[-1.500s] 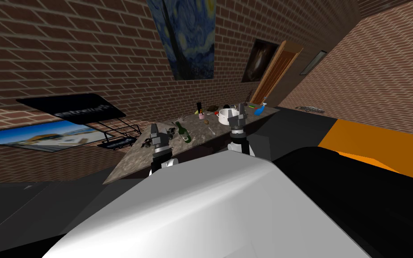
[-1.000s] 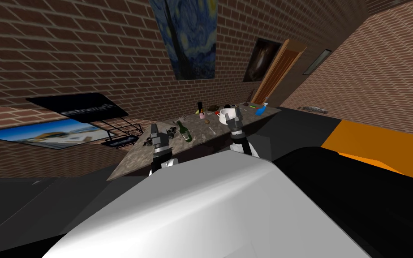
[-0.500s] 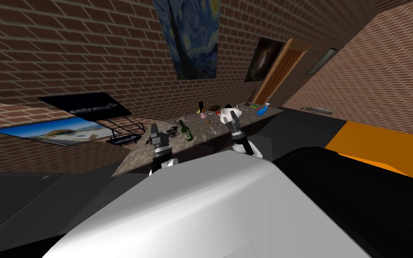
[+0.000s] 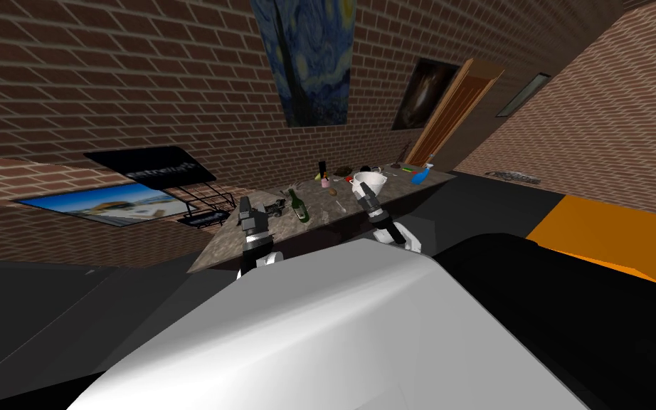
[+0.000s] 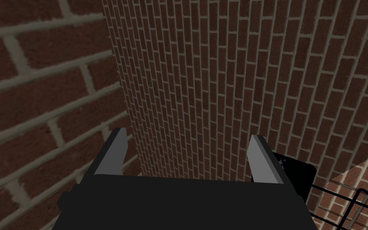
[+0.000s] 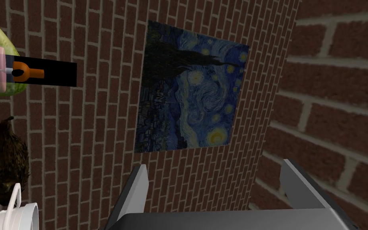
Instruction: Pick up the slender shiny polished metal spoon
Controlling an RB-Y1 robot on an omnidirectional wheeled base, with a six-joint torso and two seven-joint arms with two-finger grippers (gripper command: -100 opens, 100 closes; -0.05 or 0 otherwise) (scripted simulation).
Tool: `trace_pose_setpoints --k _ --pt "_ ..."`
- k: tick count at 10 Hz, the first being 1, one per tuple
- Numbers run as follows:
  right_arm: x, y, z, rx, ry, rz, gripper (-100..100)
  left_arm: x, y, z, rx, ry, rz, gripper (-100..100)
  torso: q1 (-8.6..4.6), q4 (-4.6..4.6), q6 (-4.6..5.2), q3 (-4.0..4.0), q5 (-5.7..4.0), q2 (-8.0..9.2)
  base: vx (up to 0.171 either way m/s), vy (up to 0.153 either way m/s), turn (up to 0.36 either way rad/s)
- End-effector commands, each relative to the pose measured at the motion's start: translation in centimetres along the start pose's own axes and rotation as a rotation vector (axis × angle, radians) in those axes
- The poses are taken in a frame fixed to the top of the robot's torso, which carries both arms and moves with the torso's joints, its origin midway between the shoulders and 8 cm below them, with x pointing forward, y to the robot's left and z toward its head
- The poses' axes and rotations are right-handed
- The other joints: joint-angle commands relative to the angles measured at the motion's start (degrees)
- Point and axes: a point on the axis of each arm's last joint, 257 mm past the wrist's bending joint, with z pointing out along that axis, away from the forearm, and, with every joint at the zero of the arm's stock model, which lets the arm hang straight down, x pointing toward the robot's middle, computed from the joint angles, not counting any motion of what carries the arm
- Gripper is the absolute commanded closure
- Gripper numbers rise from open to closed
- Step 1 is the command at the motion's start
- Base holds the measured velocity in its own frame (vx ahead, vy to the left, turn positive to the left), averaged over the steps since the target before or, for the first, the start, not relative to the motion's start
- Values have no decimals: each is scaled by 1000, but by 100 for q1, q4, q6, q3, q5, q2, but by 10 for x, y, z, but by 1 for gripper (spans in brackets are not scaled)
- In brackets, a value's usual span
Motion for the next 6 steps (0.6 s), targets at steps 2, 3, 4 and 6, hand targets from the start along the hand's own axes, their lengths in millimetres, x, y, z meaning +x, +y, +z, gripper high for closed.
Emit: trace_pose_setpoints --k 2,3,4,6 --pt "1 -17 -6 51 47 -32 -100 0 0 0 0 0 0 0 0 0 -1 0 0 0 -13 22 56" --pt "0 -33 -11 94 74 -54 -100 0 0 0 0 0 0 0 0 0 1 0 0 0 -14 30 60" --pt "0 -33 -11 97 84 -61 -100 0 0 0 0 0 0 0 3 0 -1 0 0 0 -10 27 42" --pt "-1 -50 -18 144 121 -91 -100 0 0 0 0 0 0 0 4 0 -1 0 1 0 -13 30 61"
